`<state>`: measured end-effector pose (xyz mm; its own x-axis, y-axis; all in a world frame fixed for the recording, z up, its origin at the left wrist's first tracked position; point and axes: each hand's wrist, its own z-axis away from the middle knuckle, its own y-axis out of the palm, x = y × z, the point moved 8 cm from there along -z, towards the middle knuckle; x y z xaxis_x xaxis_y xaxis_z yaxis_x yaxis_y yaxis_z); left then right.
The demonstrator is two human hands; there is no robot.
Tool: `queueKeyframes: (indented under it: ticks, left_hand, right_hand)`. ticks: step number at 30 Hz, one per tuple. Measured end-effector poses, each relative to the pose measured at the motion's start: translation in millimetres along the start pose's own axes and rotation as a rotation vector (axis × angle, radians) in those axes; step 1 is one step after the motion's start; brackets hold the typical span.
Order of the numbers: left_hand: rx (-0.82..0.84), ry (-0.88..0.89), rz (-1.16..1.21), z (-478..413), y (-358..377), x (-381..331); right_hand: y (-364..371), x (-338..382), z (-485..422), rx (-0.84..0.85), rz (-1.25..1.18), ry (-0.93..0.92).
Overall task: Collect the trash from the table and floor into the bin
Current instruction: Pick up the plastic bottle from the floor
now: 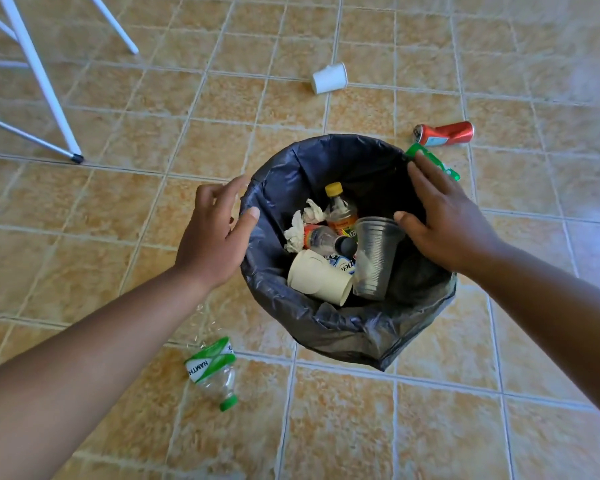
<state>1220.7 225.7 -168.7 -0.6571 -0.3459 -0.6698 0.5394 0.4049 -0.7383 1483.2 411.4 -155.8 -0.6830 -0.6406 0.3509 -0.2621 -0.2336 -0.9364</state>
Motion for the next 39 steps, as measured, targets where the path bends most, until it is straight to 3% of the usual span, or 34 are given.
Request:
queueKeyframes:
  ticks: [3, 5, 8, 10, 13, 17, 21, 24, 28, 33, 35, 39]
  left_hand:
    - [-0.016, -0.116, 0.080, 9.2, -1.2, 42.2]
    - [0.040, -0.210, -0.103, 14.7, 2.6, 82.5]
    - [0.343, -0.431, -0.540, 34.1, 16.1, 155.6]
    - [0.515, -0.616, -0.673, 56.8, 17.7, 193.2]
    - [0.609, -0.743, -0.636, 79.9, 22.6, 217.6]
    - [0.679, -0.780, -0.542, 92.4, 38.0, 224.3]
    - [0.591, -0.818, -0.396, 80.5, 33.8, 226.7]
    - [0.454, -0.740, -0.338, 53.5, 5.3, 220.8]
    - [0.027, -0.650, 0.077, 5.1, -59.2, 189.9]
    - [-0.482, -0.334, 0.442, -48.9, -153.6, 81.9]
    - [-0.553, -0.238, 0.425, -58.5, -176.2, 39.4]
    - [-0.502, 0.009, 0.531, -61.9, -167.8, -36.4]
  right_hand:
    - [2.4, 0.4, 0.6, -0.017, 0.014, -0.002]
    - [3.0, -0.4, 0.0, -0.029, 0.030, -0.002]
    - [3.5, 0.7, -1.8, -0.040, 0.046, -0.001]
    - [4.1, 2.0, -0.5, -0.039, 0.060, -0.006]
    - [4.9, 1.1, 2.6, -0.035, 0.071, -0.002]
    - [3.6, 1.0, 2.7, -0.043, 0.062, -0.004]
    - [2.6, 2.2, 2.2, -0.044, 0.037, 0.007]
    - [2.5, 3.2, 3.2, -0.041, 0.038, 0.008]
    - [2.0, 3.5, 2.7, -0.038, 0.042, 0.005]
    - [3.3, 4.3, 1.6, -0.042, 0.045, -0.009]
    - [3.0, 4.5, 1.5, -0.047, 0.043, -0.015]
    - [4.2, 3.9, 1.5, -0.044, 0.044, -0.020]
